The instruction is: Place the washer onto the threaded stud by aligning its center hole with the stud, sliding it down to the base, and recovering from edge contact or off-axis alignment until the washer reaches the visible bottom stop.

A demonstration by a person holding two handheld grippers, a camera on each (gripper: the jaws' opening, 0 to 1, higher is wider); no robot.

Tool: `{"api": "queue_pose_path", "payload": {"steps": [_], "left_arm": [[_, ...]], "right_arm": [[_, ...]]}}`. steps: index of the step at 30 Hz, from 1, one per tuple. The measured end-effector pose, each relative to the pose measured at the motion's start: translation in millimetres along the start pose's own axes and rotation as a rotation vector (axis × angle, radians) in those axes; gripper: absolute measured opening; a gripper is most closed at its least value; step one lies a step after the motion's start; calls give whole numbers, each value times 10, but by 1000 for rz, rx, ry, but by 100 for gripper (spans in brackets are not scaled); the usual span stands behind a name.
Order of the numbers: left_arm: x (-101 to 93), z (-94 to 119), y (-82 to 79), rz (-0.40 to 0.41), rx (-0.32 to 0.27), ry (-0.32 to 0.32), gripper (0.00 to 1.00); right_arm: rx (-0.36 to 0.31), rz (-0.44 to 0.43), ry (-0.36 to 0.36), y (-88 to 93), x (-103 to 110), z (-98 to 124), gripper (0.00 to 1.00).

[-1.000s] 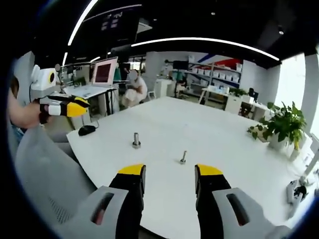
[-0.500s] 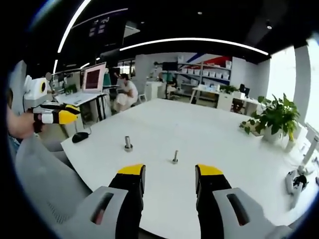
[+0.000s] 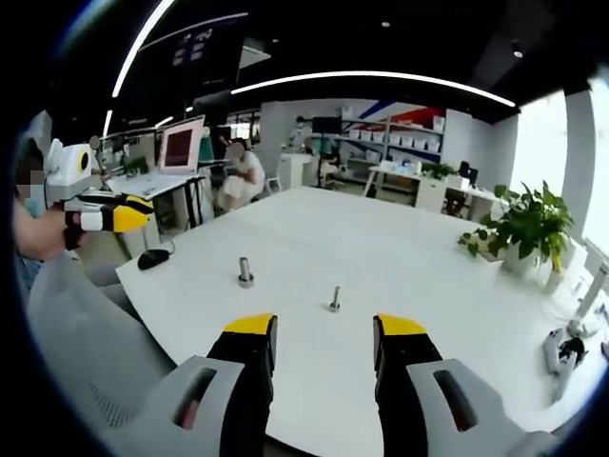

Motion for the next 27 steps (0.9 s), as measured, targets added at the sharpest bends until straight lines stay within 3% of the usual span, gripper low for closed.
{"api": "queue_pose_path", "payload": {"steps": [27], "left_arm": [[-20,-35,34,-12,33,4,20]], "right_arm": [[19,-6,12,36,-37,-12,42]]}}
Point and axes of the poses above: the point that each gripper's makers call its tool centre point, and the gripper's own axes: z roughly backward along the fingers, x roughly to its left, y roughly out of its underside, the point moved 8 cm from there along z, roughly backward along the fingers, and after that the axes turned 15 degrees about x, right-handed, at the moved point
